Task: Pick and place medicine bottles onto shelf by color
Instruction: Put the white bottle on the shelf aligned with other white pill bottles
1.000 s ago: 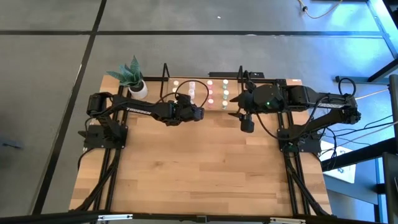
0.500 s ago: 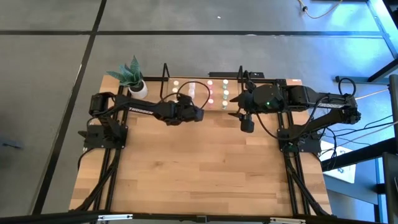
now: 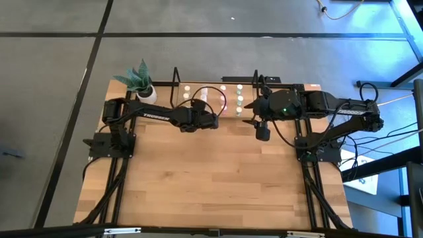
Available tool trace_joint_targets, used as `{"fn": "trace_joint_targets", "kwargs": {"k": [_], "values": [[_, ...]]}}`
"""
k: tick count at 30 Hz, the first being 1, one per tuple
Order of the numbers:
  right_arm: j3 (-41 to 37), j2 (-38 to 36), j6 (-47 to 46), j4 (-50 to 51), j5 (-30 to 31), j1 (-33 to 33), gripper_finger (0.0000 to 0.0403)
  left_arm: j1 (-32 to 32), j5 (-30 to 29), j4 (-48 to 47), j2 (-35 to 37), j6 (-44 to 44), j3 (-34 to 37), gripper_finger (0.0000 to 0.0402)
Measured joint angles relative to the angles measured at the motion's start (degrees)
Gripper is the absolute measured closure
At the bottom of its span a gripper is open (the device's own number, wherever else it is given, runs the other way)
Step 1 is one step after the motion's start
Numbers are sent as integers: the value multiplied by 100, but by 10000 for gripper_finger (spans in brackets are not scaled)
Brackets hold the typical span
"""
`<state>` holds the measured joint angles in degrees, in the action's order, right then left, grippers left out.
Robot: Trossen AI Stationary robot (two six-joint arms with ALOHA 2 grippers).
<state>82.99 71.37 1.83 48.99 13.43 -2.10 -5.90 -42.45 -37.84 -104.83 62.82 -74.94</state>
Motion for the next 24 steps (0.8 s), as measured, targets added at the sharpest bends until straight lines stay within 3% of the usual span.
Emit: {"fn": "trace_joint_targets", "kwargs": {"k": [24], "values": [[2,0,0,5,-2,1,155,-235,147,205,-92,-39,7,273]]}}
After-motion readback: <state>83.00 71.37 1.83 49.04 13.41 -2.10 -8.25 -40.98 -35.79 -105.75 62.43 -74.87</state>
